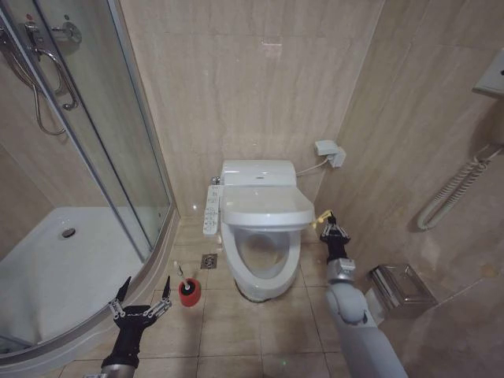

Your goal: Open the toilet lid, clean the toilet bowl with a toilet brush, close the toilet lid, and flush.

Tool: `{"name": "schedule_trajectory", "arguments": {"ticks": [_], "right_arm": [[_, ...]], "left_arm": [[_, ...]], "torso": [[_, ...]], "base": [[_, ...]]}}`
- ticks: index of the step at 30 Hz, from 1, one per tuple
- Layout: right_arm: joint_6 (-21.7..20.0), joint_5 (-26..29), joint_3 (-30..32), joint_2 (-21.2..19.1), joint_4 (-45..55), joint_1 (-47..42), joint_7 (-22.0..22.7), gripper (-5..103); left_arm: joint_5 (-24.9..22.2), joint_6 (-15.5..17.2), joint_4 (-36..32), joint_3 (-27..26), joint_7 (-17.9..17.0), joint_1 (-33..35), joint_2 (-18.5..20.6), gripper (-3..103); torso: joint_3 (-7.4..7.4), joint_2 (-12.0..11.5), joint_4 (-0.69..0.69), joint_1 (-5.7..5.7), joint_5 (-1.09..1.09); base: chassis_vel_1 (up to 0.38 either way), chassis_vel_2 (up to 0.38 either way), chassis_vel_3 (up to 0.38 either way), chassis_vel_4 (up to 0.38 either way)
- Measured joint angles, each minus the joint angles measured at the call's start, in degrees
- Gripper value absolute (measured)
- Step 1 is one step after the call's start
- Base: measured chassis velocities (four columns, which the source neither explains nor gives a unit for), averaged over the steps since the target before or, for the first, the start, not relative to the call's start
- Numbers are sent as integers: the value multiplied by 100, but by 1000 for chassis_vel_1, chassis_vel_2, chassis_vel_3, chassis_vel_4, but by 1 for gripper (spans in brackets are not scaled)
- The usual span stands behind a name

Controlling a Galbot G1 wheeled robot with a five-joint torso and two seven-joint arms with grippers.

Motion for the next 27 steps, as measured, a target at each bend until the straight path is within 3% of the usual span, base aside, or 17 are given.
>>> {"name": "schedule_trajectory", "arguments": {"ticks": [27], "right_arm": [[-247, 565, -677, -521, -1745, 2629, 34, 0]], "left_arm": [[0, 0, 0, 0, 0, 0, 0, 100]], "torso": [[1, 0, 1, 1, 0]], "base": [[0, 0, 0, 0]]}}
